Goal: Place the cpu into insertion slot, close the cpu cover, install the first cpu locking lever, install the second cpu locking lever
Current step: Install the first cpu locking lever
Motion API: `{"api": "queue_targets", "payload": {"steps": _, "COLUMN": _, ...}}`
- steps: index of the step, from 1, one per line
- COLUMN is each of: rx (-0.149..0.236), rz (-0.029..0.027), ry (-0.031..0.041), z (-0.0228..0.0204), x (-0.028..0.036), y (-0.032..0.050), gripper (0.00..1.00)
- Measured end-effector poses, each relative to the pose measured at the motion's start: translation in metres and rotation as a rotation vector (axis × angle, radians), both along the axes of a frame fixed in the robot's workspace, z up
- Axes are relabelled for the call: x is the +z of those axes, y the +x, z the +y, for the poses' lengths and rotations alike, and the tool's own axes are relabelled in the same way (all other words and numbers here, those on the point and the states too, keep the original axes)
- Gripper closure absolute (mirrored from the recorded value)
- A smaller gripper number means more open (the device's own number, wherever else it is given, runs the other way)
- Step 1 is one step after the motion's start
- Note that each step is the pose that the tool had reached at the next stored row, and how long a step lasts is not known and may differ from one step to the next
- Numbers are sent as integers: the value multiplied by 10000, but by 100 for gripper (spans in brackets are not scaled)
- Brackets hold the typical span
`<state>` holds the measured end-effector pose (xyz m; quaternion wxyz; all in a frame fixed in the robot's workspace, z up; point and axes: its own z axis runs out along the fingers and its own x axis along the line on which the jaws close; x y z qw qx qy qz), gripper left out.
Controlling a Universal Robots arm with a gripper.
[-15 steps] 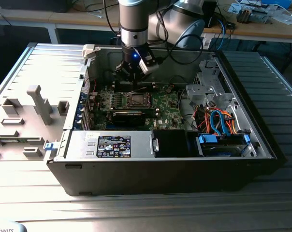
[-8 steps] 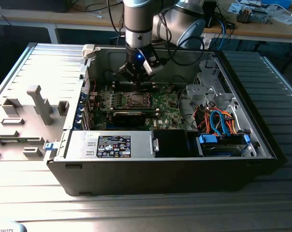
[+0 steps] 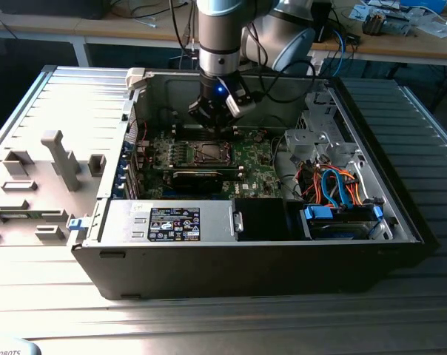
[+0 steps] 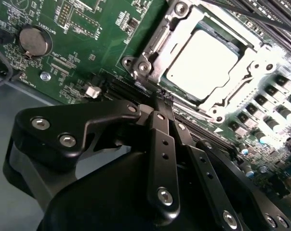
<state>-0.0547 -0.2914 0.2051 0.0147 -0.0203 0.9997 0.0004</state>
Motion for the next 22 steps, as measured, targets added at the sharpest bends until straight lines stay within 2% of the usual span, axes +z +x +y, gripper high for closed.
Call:
{"api": "queue_targets", "payload": {"steps": 7, "rx": 1, "rz": 9, "ry": 0, "z": -1, "x": -38, "y": 54, "gripper": 89}}
{"api": "queue_targets", "payload": {"steps": 11, "rx": 17, "rz": 5, "ry": 7, "z": 27, "x": -34, "y": 55, "gripper": 89}}
{"api": "queue_targets", "payload": {"steps": 13, "rx": 20, "rz": 2, "ry": 14, "z": 39, "x": -3, "y": 56, "gripper": 89}}
{"api": "queue_targets", "payload": {"steps": 15, "rx": 19, "rz": 7, "ry": 5, "z": 39, "x": 93, "y": 55, "gripper": 89}}
{"api": "queue_targets", "payload": {"steps": 18, "rx": 19, "rz": 7, "ry": -21, "z": 4, "x": 114, "y": 55, "gripper": 89}}
{"api": "queue_targets", "payload": {"steps": 20, "rx": 17, "rz": 7, "ry": -44, "z": -88, "x": 114, "y": 55, "gripper": 89}}
{"api": "queue_targets", "payload": {"steps": 22, "rx": 19, "rz": 6, "ry": -71, "z": -149, "x": 114, "y": 55, "gripper": 89}}
